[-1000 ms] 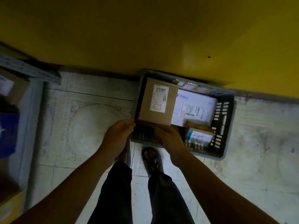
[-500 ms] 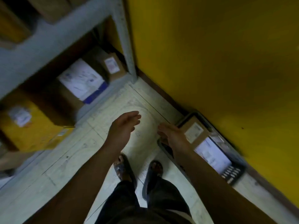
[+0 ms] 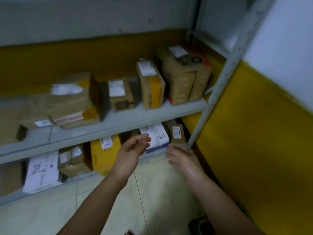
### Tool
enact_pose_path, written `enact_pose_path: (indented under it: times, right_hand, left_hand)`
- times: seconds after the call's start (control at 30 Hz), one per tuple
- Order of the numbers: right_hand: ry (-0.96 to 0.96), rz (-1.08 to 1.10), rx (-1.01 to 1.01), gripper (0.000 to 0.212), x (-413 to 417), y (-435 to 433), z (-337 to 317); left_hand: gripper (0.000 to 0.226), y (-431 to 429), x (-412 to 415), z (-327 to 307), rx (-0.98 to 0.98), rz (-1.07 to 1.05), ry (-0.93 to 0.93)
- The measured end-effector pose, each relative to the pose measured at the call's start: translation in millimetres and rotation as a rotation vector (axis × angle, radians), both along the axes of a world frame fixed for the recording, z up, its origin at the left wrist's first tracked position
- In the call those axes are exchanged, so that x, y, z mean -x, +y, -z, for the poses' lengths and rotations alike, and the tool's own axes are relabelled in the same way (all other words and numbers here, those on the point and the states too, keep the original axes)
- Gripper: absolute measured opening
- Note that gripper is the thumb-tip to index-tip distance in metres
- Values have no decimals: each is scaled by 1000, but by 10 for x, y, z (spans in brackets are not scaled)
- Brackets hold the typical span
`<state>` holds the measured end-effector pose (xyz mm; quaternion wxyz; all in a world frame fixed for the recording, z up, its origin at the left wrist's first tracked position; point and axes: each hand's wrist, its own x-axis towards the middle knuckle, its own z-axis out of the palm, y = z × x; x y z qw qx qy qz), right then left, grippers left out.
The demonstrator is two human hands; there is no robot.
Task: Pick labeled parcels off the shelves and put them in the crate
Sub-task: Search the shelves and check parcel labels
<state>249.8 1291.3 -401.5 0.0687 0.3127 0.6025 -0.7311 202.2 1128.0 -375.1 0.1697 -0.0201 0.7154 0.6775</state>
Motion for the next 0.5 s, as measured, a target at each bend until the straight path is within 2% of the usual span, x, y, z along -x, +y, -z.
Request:
enact_pose_path:
  times: [0.17, 0.27, 0.5]
  right_hand:
    - [174, -84, -73, 14, 425, -510, -730]
    - [302, -126, -124, 16, 672, -891, -1190]
    - [489, -219, -126, 17, 1036, -1380, -1822]
  left_hand:
    - [21, -605, 269, -571, -73, -65, 98]
    - [20, -988, 397, -958, -98, -66, 174]
    - [21, -1459, 661, -1522, -87, -32, 290]
